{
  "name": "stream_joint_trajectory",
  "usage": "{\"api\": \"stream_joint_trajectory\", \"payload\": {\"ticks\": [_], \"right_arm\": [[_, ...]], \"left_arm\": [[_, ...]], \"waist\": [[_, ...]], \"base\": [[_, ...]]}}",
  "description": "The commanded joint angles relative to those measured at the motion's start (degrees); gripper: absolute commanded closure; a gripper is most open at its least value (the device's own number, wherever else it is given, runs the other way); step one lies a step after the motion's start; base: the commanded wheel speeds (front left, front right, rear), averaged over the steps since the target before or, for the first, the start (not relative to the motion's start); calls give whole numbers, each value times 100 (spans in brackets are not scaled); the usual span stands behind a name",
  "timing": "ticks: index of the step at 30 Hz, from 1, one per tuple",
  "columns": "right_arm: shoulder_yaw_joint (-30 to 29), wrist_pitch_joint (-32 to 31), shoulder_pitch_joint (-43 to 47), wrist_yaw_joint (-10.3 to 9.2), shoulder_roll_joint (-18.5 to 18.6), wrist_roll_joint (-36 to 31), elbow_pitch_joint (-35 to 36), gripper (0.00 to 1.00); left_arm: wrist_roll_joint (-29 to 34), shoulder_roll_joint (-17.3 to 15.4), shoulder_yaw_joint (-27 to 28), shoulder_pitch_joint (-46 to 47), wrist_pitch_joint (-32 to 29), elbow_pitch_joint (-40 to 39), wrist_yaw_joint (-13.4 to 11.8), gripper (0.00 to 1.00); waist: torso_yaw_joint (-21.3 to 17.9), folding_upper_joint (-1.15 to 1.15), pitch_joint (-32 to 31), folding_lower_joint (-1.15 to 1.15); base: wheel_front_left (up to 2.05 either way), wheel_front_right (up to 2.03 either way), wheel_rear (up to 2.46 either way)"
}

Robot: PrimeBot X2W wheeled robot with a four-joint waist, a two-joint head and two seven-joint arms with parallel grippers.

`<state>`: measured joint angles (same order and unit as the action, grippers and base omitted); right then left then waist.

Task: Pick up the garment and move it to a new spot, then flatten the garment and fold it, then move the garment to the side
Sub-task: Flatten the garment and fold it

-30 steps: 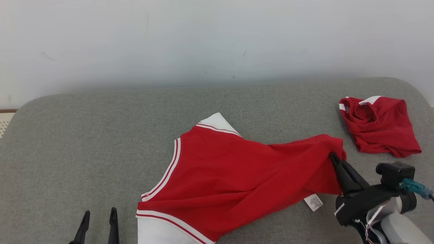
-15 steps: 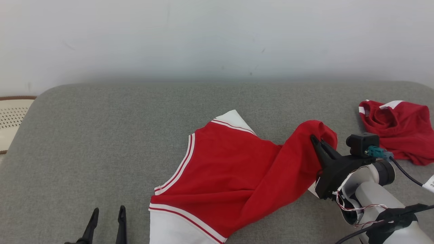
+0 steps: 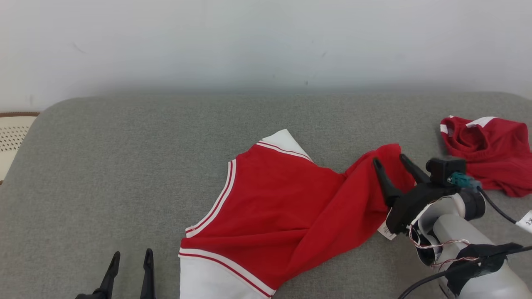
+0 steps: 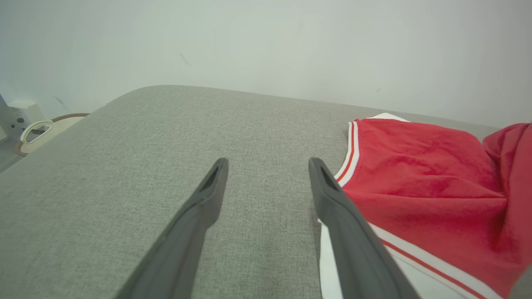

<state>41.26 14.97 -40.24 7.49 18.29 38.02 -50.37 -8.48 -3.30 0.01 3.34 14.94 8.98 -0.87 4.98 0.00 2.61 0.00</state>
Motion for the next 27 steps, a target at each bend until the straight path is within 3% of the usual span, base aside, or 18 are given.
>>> {"api": "stream_joint_trajectory", "payload": {"ticks": [1,13,19,27], "right_arm": [[-126,31,48,1,60,-86,237,0],[-1060,25,1553,1,486,-586,1798,0],[-940,-38,1868,1,603,-741,1799,0],[-637,-218,1646,1,509,-765,1350,0]], "left_arm": [[15,4,9,9,24,-9,-12,0],[-35,27,25,-26,24,-44,2,0],[-24,30,28,-40,24,-91,9,0],[-26,34,-31,50,24,-76,24,0]], "waist": [[-114,0,12,0],[-332,0,15,0],[-357,0,54,0],[-243,0,148,0]], "base": [[0,0,0],[0,0,0],[0,0,0],[0,0,0]]}}
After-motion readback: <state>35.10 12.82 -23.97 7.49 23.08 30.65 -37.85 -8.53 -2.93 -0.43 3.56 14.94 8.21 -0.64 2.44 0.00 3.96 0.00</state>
